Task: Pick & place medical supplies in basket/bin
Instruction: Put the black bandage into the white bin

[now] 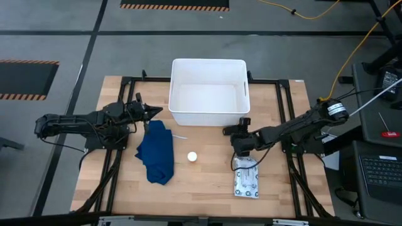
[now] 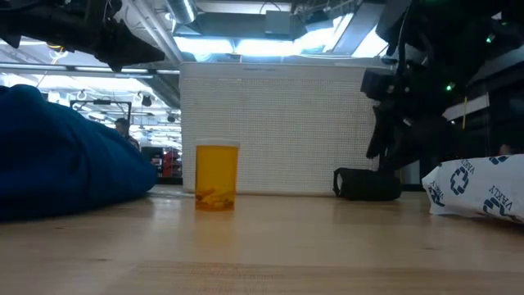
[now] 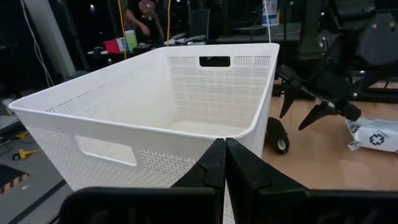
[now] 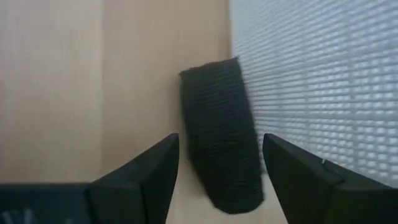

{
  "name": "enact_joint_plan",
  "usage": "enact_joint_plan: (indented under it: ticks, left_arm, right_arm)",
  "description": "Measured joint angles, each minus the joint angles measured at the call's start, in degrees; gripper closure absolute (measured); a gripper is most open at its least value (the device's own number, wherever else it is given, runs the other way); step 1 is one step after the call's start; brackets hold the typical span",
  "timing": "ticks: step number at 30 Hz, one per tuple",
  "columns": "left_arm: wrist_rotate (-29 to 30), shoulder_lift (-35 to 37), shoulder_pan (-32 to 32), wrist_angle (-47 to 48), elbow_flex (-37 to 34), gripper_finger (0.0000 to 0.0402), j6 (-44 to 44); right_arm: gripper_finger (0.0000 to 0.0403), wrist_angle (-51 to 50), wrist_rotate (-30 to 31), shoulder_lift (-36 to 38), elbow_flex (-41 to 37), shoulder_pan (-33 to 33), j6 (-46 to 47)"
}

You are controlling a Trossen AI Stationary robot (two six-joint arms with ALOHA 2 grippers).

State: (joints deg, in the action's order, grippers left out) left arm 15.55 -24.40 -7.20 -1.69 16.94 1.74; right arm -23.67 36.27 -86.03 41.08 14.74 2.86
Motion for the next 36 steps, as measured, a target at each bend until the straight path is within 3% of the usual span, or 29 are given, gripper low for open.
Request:
enact_joint_plan:
  ticks: [4,30,36]
  left_arm:
    - [0.0,0.0,0.0,0.2,0.0,0.0397,0.0]
    - [-0.2,-0.2,0.0,0.3,0.0,0.0398,0.5]
    - [-0.2,-0.2,0.0,0.3,0.0,0.0397,0.5]
  right_arm:
    - [0.0171,1.4,3.1,-2.4,0.0,0.0,0.0]
    - [0.0172,6.8,1.5,-10.5,0.1,-4.9,4.2]
    - [0.0220,6.8,1.6,-10.5,0.1,-4.9,4.4]
